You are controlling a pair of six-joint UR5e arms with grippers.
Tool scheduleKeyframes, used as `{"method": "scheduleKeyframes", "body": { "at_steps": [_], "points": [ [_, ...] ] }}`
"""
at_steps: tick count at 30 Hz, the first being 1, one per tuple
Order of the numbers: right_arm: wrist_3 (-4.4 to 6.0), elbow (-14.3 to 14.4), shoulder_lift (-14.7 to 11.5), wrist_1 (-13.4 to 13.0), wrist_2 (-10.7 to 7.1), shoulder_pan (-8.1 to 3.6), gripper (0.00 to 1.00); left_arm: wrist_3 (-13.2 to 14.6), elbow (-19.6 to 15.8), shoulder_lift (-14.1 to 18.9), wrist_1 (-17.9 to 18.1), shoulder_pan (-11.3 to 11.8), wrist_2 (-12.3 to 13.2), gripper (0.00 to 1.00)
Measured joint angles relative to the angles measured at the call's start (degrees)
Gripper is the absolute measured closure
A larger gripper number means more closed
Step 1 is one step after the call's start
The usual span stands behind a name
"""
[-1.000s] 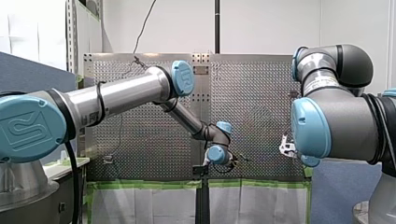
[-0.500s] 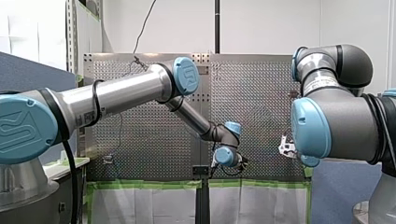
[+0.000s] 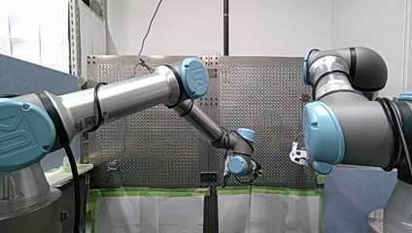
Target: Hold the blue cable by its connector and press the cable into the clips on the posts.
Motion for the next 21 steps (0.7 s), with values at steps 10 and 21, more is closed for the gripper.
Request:
{"method": "scheduleKeyframes", "body": {
  "at_steps": [10,21],
  "points": [
    [0.0,0.0,0.1,0.0,-0.08,0.03,1.0,-0.9,-0.1,0.0,0.9,-0.5,-1.7,0.0],
    [0.05,0.0,0.2,0.0,-0.08,0.01,1.0,-1.6,0.1,0.1,0.8,-1.1,-1.9,0.0]
  ]
}}
